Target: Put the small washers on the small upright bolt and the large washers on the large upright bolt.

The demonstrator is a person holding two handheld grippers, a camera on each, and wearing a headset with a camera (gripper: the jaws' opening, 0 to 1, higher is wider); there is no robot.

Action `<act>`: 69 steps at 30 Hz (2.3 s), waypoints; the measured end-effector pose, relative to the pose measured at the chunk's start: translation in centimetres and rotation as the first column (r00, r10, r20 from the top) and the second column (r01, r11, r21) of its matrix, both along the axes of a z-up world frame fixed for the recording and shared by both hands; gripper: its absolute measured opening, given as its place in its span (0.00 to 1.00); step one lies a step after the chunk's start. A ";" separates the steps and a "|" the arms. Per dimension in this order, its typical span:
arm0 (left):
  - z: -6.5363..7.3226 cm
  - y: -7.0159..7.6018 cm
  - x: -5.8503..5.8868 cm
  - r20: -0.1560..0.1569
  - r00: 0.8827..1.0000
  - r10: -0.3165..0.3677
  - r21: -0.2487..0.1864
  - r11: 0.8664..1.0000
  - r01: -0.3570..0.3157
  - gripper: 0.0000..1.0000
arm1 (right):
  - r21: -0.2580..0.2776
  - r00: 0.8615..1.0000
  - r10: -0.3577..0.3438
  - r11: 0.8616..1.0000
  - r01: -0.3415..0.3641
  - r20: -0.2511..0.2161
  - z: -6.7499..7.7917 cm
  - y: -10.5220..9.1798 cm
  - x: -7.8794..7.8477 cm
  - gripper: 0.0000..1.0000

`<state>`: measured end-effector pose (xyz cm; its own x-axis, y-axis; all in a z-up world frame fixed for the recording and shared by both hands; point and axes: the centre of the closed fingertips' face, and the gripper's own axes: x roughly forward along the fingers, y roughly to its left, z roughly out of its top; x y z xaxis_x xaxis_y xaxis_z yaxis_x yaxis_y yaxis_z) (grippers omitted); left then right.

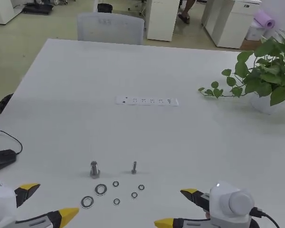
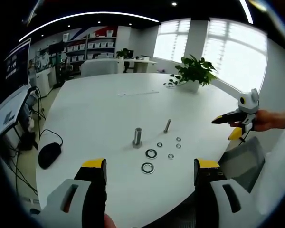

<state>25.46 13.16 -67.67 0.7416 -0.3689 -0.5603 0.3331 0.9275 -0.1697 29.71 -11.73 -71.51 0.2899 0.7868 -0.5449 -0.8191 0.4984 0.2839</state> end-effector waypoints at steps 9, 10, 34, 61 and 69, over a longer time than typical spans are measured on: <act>-0.1 -0.2 -0.3 -0.001 1.000 0.004 -0.002 1.000 -0.004 0.75 | -0.017 1.000 0.011 1.000 -0.011 0.000 -0.2 -0.1 0.1 0.80; -0.2 -0.2 -0.4 -0.002 1.000 0.005 -0.003 1.000 -0.005 0.75 | -0.023 1.000 0.015 1.000 -0.015 0.000 -0.3 -0.2 0.2 0.80; 0.1 -0.2 -1.6 0.006 0.999 0.050 -0.011 0.999 -0.050 0.74 | -0.304 0.967 0.251 0.925 -0.229 0.033 -3.8 1.5 4.1 0.47; -0.1 -0.9 -2.2 0.007 0.997 0.080 -0.019 0.997 -0.080 0.73 | -0.559 0.848 0.530 0.697 -0.450 -0.022 -9.0 5.5 7.8 0.23; -0.2 -1.2 -2.5 0.003 0.997 0.079 -0.019 0.997 -0.079 0.73 | -0.583 0.817 0.575 0.649 -0.488 -0.043 -9.9 6.5 8.0 0.21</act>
